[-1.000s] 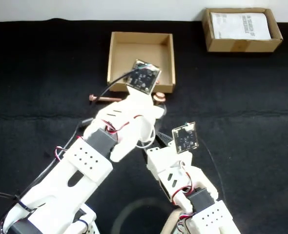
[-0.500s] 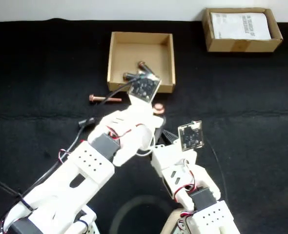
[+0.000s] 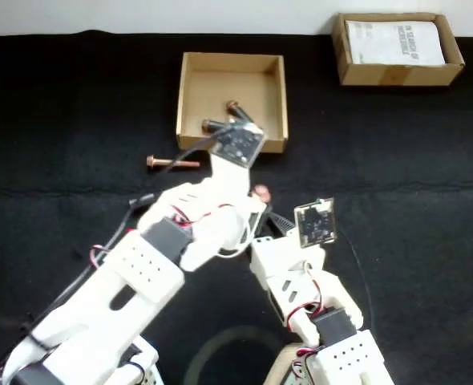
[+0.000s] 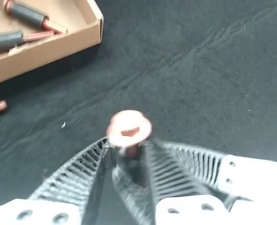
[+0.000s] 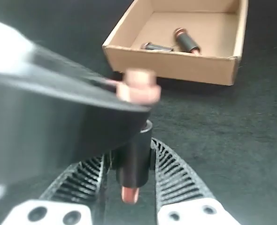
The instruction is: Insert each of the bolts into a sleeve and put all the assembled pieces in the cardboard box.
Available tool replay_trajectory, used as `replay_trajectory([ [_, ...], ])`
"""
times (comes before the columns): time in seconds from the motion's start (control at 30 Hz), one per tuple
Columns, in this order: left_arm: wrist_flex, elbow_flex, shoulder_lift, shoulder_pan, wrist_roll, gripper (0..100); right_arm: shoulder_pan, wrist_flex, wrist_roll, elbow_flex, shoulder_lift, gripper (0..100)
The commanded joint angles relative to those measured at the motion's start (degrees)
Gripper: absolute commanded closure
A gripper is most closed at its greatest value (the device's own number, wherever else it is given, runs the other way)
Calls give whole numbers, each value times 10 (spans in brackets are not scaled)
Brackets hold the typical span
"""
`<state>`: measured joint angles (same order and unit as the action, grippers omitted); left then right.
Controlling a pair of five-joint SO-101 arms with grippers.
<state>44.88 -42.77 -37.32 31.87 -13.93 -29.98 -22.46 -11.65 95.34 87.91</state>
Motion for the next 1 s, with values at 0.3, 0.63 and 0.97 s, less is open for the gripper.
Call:
replay_trajectory([
  [0.3, 350, 232, -196, -7, 25, 910, 28, 47, 22, -10, 2, 991],
  [0.63, 295, 93, -343, -291, 90, 992, 34, 100, 242, -166, -110, 991],
  [0.97, 24, -215, -538, -545, 90, 992, 37, 132, 320, -479, -499, 991],
])
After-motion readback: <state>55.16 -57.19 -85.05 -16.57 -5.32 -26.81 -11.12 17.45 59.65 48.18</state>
